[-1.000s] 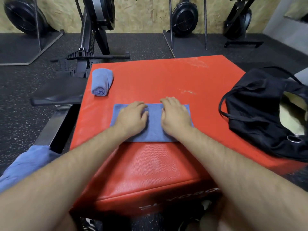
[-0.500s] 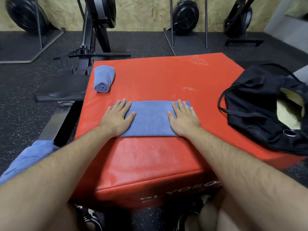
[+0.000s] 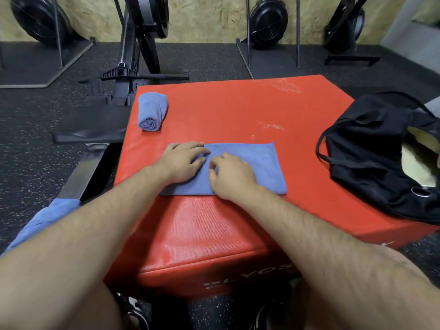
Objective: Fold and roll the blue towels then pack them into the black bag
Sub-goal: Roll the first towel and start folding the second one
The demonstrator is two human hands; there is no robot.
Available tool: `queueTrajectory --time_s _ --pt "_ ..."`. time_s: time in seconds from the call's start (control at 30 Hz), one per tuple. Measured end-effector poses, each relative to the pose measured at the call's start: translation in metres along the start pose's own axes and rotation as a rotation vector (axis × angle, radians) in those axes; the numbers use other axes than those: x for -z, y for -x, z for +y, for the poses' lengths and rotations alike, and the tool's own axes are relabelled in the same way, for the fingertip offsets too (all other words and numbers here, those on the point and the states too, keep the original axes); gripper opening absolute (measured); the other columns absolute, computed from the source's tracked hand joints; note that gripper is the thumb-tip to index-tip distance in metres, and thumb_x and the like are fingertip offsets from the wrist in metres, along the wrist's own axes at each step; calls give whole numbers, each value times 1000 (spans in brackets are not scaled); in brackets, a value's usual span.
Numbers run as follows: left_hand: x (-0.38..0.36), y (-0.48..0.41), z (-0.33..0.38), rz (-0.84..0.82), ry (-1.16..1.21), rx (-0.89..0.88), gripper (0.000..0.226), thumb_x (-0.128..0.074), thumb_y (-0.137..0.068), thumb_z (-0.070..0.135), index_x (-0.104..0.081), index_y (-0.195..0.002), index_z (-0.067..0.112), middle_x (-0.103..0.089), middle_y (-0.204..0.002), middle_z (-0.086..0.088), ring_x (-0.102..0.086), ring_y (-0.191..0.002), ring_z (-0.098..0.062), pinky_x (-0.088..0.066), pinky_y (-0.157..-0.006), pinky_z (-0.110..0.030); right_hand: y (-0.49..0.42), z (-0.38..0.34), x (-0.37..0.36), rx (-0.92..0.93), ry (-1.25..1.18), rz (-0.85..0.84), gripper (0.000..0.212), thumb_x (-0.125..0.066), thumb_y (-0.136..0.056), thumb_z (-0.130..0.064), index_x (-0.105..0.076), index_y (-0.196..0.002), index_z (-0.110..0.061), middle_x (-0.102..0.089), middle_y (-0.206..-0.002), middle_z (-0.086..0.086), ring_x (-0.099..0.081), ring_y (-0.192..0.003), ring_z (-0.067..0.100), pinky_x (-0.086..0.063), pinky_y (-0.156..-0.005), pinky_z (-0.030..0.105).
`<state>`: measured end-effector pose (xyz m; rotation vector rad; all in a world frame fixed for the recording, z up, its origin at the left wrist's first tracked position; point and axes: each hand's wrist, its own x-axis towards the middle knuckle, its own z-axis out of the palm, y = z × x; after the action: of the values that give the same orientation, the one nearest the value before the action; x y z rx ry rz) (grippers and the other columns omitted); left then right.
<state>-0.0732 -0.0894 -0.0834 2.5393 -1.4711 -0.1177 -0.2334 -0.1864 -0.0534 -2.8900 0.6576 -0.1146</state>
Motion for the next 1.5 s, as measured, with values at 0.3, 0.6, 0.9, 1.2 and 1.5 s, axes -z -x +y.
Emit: queueTrajectory --time_s 0.3,0.6,0.9,1.2,1.5 --pt "18 20 5 34 -120 93 33 -51 -95 45 -62 -124 32 -55 -113 -3 -52 -112 -30 -35 -89 -40 2 10 -8 16 108 -138 63 -39 -95 -58 -46 -142 -15 -41 -150 11 -28 -145 34 -22 -117 49" --pt "13 76 36 97 69 -47 21 -65 -89 38 -65 -99 19 -45 -89 8 -60 -89 -23 -42 -78 -34 30 70 3 216 22 -15 36 -52 -95 -33 -61 -129 -25 -52 -139 -3 -41 -129 30 -42 -102 46" --pt "14 104 39 -97 216 -416 20 -73 -84 25 -60 -97 19 -50 -92 4 -48 -81 -11 -45 -78 -29 65 80 19 425 -169 -261 27 -76 -80 -42 -63 -98 -27 -52 -96 -8 -48 -86 7 -42 -79 25" --pt "20 106 16 -149 221 -387 33 -81 -80 37 -64 -105 22 -56 -105 9 -49 -95 -6 -37 -90 -16 63 86 25 456 -161 -299 28 -73 -80 -25 -65 -107 -25 -53 -101 -8 -49 -89 7 -45 -84 29" --pt "21 102 16 -101 173 -373 28 -56 -80 40 -67 -97 21 -63 -95 9 -54 -87 -10 -42 -89 -28 64 96 22 481 -215 -284 35 -75 -77 -22 -61 -109 -22 -53 -105 -10 -48 -99 11 -44 -93 31"
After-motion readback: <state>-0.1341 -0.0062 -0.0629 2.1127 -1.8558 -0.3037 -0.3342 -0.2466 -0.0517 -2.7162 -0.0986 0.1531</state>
